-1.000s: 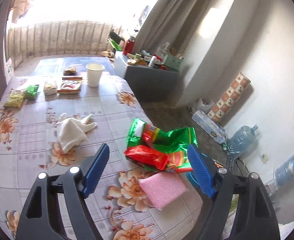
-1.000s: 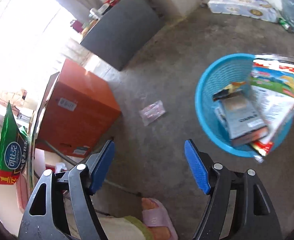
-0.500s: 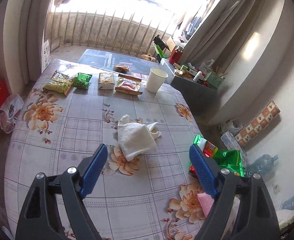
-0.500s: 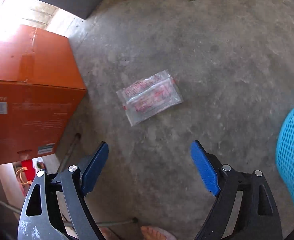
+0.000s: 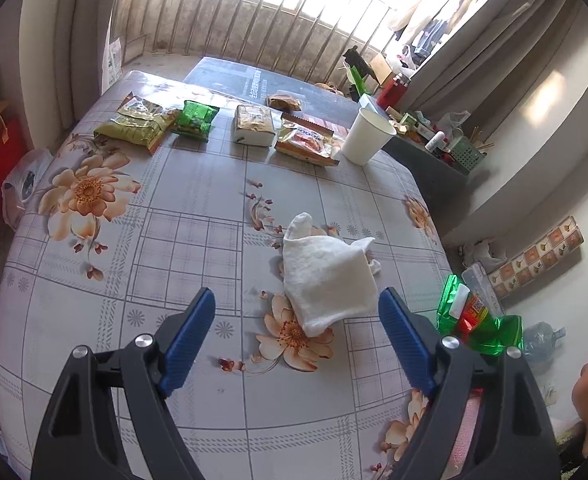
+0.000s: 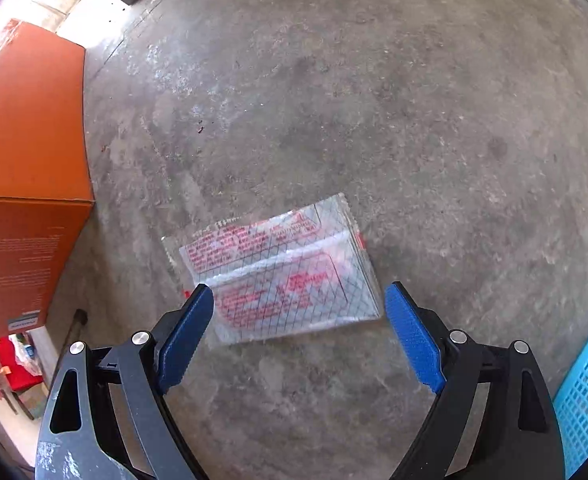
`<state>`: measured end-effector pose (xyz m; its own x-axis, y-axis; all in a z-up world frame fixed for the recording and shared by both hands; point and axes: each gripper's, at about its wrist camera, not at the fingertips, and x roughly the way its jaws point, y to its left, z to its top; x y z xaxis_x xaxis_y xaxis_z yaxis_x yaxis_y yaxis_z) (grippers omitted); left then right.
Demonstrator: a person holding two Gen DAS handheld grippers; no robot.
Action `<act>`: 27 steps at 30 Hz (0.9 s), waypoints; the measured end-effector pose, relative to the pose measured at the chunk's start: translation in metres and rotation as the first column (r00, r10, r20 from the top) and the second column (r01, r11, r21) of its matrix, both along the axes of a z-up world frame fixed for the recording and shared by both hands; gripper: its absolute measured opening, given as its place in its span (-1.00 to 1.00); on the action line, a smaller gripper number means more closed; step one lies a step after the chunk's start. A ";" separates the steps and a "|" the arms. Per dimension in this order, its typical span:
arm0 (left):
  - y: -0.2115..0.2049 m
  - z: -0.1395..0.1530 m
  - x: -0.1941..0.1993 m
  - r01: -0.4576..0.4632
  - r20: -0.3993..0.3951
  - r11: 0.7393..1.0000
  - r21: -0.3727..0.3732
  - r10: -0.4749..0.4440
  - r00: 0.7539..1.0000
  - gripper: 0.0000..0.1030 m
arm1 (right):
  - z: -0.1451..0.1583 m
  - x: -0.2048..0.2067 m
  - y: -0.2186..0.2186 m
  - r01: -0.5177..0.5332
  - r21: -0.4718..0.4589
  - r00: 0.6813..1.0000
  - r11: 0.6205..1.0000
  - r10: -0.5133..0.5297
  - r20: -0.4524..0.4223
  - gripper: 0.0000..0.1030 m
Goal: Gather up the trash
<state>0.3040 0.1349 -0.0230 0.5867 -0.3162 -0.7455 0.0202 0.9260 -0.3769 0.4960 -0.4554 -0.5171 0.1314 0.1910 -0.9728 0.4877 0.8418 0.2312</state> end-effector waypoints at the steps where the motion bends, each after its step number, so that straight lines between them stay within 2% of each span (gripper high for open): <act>1: 0.000 -0.002 0.002 0.000 -0.003 1.000 -0.001 0.000 1.000 0.58 | -0.004 0.002 0.003 -0.007 -0.002 1.000 1.000 0.007 -0.001 0.62; 6: 0.000 -0.009 0.010 0.004 -0.009 1.000 0.009 -0.004 1.000 0.58 | -0.027 0.004 0.016 -0.033 -0.033 0.999 0.999 0.032 -0.030 0.59; 8: -0.001 -0.012 0.012 0.008 -0.010 1.000 0.009 -0.008 1.000 0.58 | -0.026 0.006 0.025 -0.068 -0.083 0.998 0.994 0.066 -0.023 0.54; 11: -0.001 -0.015 0.015 0.011 -0.012 1.000 0.009 -0.011 1.000 0.58 | -0.025 0.006 0.043 -0.164 -0.213 0.986 0.963 0.155 -0.060 0.14; 13: 0.000 -0.016 0.016 0.012 -0.010 1.000 0.005 -0.012 1.000 0.58 | -0.023 0.005 0.052 -0.207 -0.257 0.978 0.944 0.197 -0.065 -0.05; 14: 0.000 -0.016 0.016 0.015 -0.007 1.000 0.006 -0.015 1.000 0.58 | -0.022 0.005 0.055 -0.217 -0.281 0.976 0.935 0.205 -0.070 -0.24; 15: 0.000 -0.016 0.016 0.017 -0.003 1.000 0.008 -0.017 1.000 0.58 | -0.020 0.005 0.058 -0.224 -0.309 0.975 0.924 0.210 -0.080 -0.50; 20: 0.001 -0.013 0.014 0.023 0.004 1.000 0.002 -0.023 1.000 0.58 | -0.015 -0.003 0.067 -0.243 -0.366 0.970 0.898 0.217 -0.112 -0.90; 24: 0.002 -0.002 0.007 0.040 0.060 0.999 0.007 -0.040 0.997 0.58 | 0.017 -0.024 0.052 -0.168 -0.344 0.986 0.924 0.165 -0.038 -0.99; 27: 0.004 0.003 0.000 0.045 0.102 0.999 -0.006 -0.044 0.994 0.58 | 0.065 -0.051 0.030 -0.085 -0.309 0.993 0.947 0.106 0.053 -0.99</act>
